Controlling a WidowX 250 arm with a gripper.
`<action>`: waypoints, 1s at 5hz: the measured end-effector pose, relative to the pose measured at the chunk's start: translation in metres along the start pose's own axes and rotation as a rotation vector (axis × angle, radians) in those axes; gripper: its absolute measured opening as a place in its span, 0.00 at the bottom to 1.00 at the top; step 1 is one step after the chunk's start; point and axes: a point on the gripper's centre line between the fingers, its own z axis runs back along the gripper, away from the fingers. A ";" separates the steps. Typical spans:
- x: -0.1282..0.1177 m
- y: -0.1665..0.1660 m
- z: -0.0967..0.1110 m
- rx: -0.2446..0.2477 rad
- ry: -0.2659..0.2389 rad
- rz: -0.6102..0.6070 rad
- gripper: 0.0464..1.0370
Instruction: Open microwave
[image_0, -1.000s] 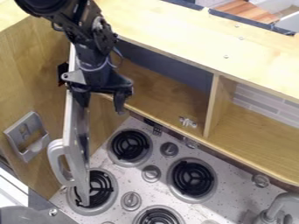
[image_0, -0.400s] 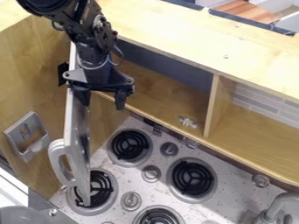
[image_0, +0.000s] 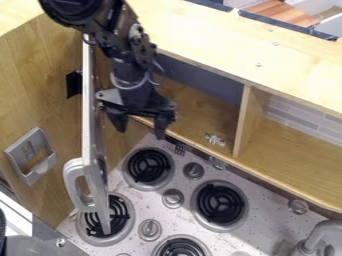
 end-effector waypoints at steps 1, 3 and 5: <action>-0.004 -0.012 0.001 -0.026 0.022 -0.040 0.96; -0.001 -0.038 0.028 -0.074 -0.016 -0.117 0.96; 0.006 -0.053 0.041 -0.077 -0.096 -0.226 0.96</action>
